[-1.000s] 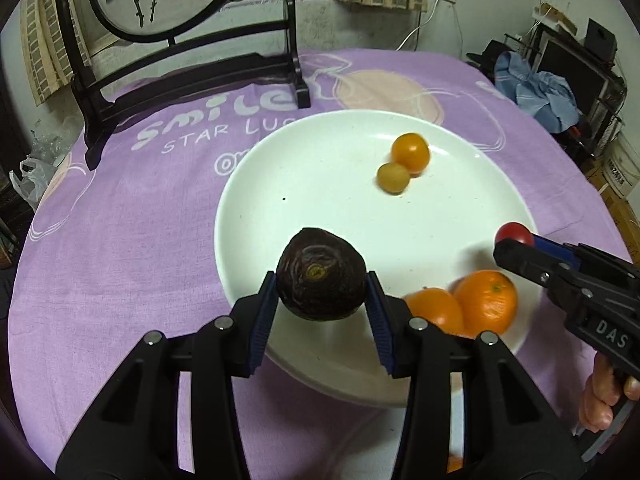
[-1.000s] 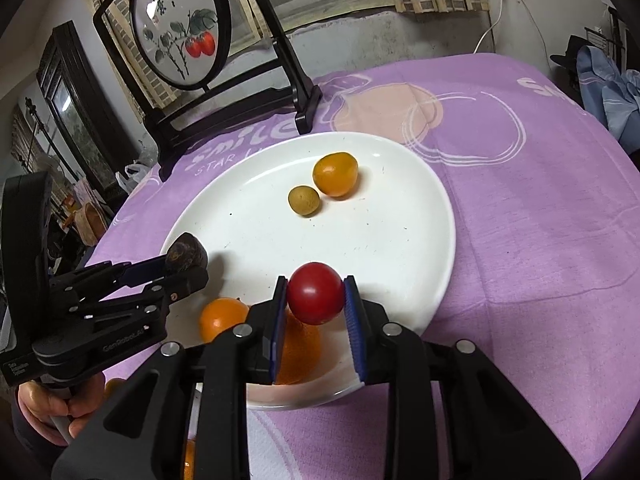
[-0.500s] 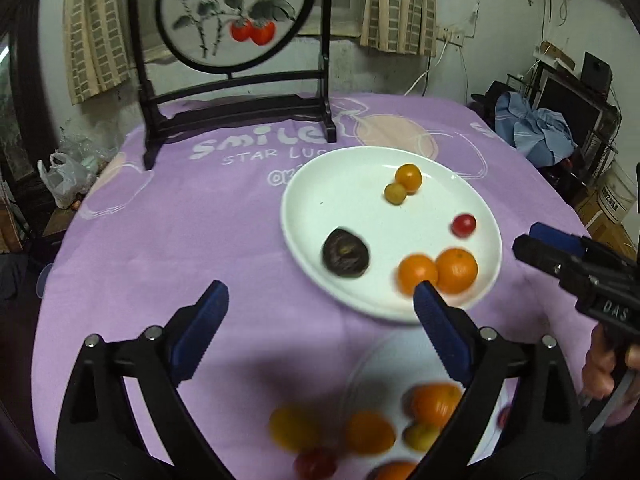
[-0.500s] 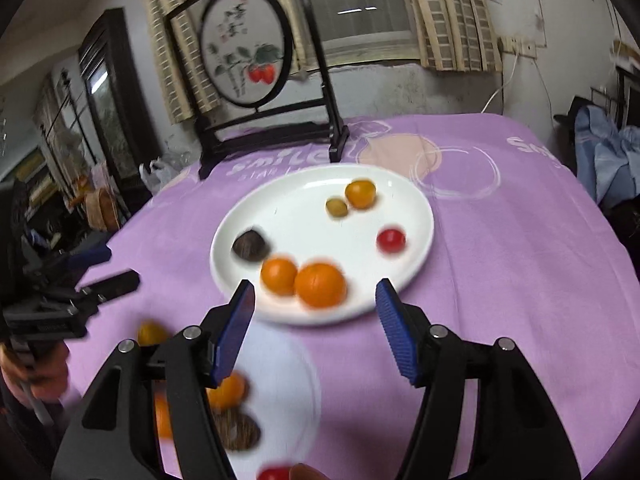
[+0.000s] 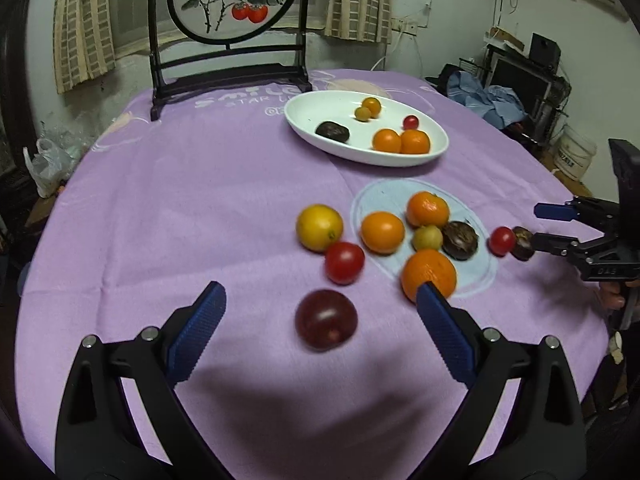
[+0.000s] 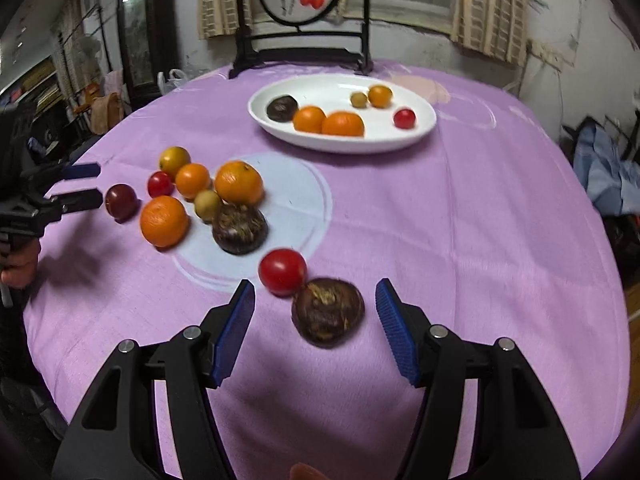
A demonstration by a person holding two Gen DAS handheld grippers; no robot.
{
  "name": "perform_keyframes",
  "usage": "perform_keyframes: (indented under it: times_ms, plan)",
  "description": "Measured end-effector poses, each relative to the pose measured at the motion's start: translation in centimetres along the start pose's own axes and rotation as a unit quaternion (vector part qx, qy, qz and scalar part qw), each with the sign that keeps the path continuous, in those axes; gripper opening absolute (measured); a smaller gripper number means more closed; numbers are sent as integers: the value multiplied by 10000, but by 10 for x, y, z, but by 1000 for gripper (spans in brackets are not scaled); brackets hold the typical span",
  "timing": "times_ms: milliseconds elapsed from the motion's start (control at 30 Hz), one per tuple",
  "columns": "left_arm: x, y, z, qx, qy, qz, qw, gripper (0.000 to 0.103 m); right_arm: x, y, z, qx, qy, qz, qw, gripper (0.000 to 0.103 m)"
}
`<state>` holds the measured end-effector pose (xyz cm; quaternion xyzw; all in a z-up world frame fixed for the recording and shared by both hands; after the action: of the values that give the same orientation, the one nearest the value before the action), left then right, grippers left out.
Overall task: Organize fruits
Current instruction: 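Grasp a water chestnut with the right tool while the left tool grasps a dark plum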
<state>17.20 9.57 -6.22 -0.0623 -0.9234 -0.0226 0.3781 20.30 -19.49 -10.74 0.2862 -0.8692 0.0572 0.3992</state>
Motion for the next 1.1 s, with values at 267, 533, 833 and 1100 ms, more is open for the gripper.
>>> perform_keyframes:
  times_ms: [267,533,833,1100]
  plan:
    - [-12,-5,18,-10,266,-9,9996,98,-15,-2,7,-21,411,178,9990,60]
    - [-12,-6,18,-84,217,-144,9996,98,-18,1,9,149,490,402,9979,43]
    - [-15,-5,18,-78,272,-173,9995,98,12,-2,7,-647,-335,-372,9966,42]
    - [-22,-7,19,-115,407,-59,9991,73,21,6,1,-1235,-859,-1868,9708,42]
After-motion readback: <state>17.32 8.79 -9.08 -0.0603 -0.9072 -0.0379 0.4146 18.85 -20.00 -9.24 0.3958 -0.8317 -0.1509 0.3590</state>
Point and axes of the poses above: each gripper's, at about its wrist camera, not at the fingertips, and x roughly against the way its jaws point, y to its left, z to its underside, the point moved 5 cm from there along -x, roughly the way its jaws point, and after that the axes turned 6 degrees about -z, right-handed, at the moved point
